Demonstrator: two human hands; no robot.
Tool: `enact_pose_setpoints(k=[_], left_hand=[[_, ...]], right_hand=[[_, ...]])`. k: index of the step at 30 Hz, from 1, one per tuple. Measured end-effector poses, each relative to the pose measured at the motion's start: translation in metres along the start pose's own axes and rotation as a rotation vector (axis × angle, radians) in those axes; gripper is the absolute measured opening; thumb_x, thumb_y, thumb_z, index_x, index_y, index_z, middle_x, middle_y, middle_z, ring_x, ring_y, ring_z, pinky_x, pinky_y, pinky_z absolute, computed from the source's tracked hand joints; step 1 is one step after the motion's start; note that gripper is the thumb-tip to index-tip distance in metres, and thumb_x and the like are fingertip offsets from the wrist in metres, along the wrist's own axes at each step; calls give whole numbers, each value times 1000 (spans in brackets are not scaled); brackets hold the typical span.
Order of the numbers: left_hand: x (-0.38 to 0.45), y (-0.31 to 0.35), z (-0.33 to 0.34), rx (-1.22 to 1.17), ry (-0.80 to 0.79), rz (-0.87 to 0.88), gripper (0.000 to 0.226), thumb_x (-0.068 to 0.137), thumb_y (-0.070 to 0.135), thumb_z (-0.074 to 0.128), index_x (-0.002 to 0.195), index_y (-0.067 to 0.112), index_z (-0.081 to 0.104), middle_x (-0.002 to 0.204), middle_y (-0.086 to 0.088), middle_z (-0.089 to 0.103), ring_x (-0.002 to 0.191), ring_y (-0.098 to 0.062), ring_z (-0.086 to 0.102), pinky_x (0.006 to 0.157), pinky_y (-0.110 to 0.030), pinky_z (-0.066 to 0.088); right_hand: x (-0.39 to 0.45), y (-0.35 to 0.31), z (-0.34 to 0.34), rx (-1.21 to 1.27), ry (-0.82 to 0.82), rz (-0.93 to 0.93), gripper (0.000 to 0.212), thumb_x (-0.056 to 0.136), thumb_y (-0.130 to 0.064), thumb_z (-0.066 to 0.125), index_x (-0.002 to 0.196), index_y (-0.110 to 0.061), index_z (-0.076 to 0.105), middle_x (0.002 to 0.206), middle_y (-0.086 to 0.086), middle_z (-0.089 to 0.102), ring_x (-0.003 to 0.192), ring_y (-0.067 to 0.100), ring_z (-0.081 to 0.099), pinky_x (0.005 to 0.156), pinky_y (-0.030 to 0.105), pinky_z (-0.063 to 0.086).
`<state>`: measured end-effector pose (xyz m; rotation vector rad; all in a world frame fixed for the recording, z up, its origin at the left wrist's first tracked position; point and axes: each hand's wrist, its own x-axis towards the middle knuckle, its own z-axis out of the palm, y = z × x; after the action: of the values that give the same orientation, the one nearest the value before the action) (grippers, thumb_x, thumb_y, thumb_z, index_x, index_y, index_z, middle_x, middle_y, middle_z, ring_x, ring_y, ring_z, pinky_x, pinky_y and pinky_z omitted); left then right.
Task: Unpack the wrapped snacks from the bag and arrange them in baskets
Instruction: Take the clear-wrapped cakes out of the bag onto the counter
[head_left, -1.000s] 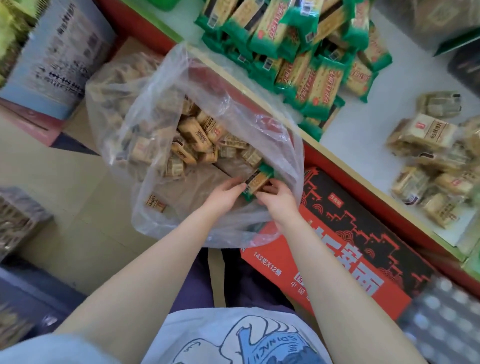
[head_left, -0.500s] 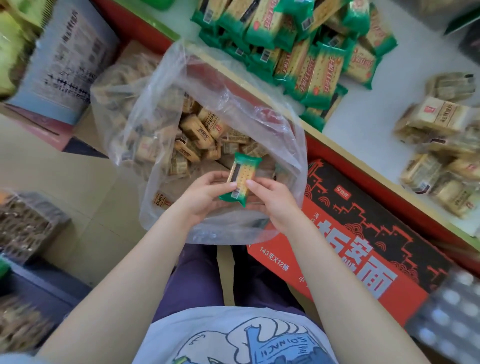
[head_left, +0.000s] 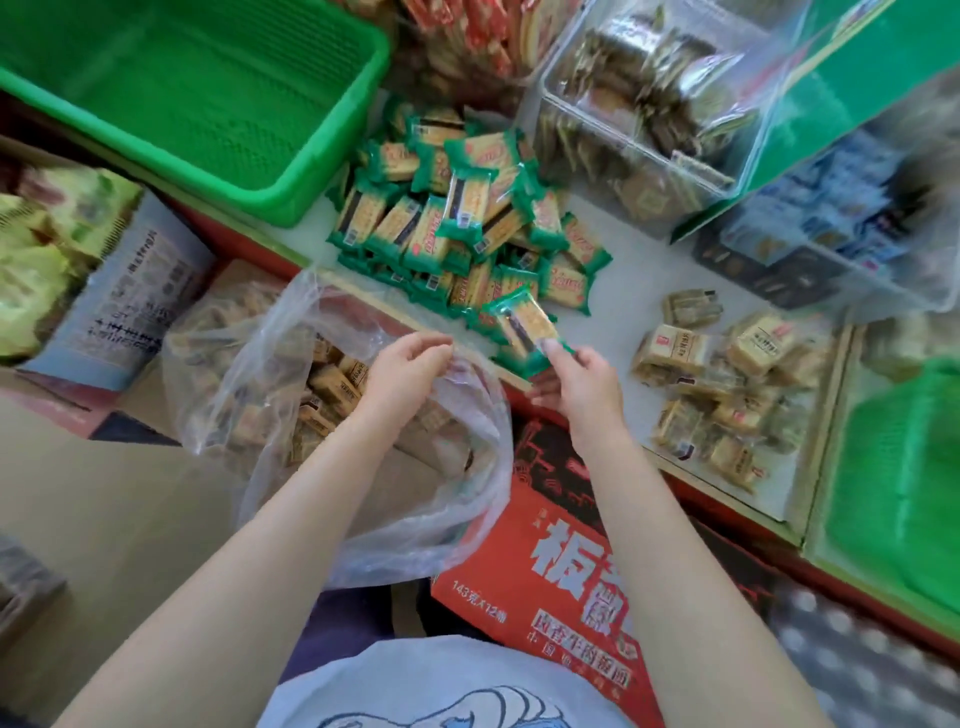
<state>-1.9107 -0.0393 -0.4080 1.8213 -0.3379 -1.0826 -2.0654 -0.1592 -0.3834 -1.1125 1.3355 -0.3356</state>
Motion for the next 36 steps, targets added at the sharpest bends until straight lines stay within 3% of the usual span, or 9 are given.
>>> enact_pose_setpoints(k=[3, 6, 11, 15, 20, 23, 27, 31, 36], left_hand=[[12, 11, 2, 96, 5, 24, 21, 99, 20, 55, 115, 19, 67, 97, 10, 68, 90, -2, 63, 77, -23, 48], [13, 2, -1, 140, 6, 15, 16, 99, 20, 54, 109, 21, 67, 95, 9, 69, 89, -8, 66, 76, -27, 50], [-3, -61, -26, 241, 59, -126, 13, 97, 25, 56, 100, 30, 69, 105, 4, 71, 101, -20, 66, 90, -38, 53], [-13, -111, -44, 357, 91, -238, 19, 96, 27, 56, 108, 25, 70, 108, 3, 70, 103, -16, 61, 81, -29, 44], [-16, -151, -60, 394, 57, -233, 20, 98, 35, 58, 111, 24, 67, 101, 8, 67, 102, -15, 62, 82, -29, 44], [-20, -169, -69, 474, 19, -207, 24, 99, 38, 57, 112, 21, 67, 100, 8, 65, 97, -13, 60, 78, -29, 43], [-30, -192, -86, 601, -2, -201, 25, 100, 38, 55, 111, 18, 66, 101, 5, 65, 93, -15, 59, 74, -29, 42], [-40, -201, -102, 657, -33, -188, 24, 100, 36, 54, 109, 18, 66, 101, 3, 65, 92, -16, 60, 76, -33, 46], [-48, -180, -107, 593, -26, -166, 26, 99, 36, 56, 115, 19, 66, 106, 6, 64, 94, -12, 59, 83, -30, 48]], right_hand=[[36, -43, 10, 121, -26, -43, 11, 101, -19, 58, 99, -9, 60, 83, 11, 71, 63, 19, 69, 57, 28, 58], [55, -52, 20, 89, -24, 1, 12, 101, -17, 58, 105, -5, 59, 99, 11, 70, 73, 20, 71, 66, 28, 60], [16, 6, 41, -44, -171, 105, 10, 101, -17, 58, 106, -8, 60, 94, 12, 72, 69, 21, 71, 66, 31, 60], [-20, 84, 86, -182, -397, 297, 3, 99, -11, 60, 99, -9, 62, 96, 16, 71, 67, 21, 69, 59, 26, 58], [14, 163, 120, -14, -73, 496, 44, 95, -17, 66, 133, 0, 52, 115, 14, 64, 85, 23, 67, 65, 30, 59], [44, 175, 136, 122, 34, 534, 41, 95, -22, 67, 130, -6, 53, 123, 10, 63, 101, 24, 66, 76, 34, 60], [60, 173, 151, 266, 79, 567, 15, 95, -25, 68, 101, -14, 60, 106, 10, 65, 75, 19, 66, 72, 33, 61], [54, 173, 156, 246, 115, 596, 22, 91, -31, 73, 93, -14, 60, 80, 5, 56, 60, 13, 55, 56, 24, 54], [11, 177, 139, 132, -104, 569, 38, 91, -27, 72, 122, -13, 55, 111, 11, 68, 84, 23, 67, 63, 33, 59]])
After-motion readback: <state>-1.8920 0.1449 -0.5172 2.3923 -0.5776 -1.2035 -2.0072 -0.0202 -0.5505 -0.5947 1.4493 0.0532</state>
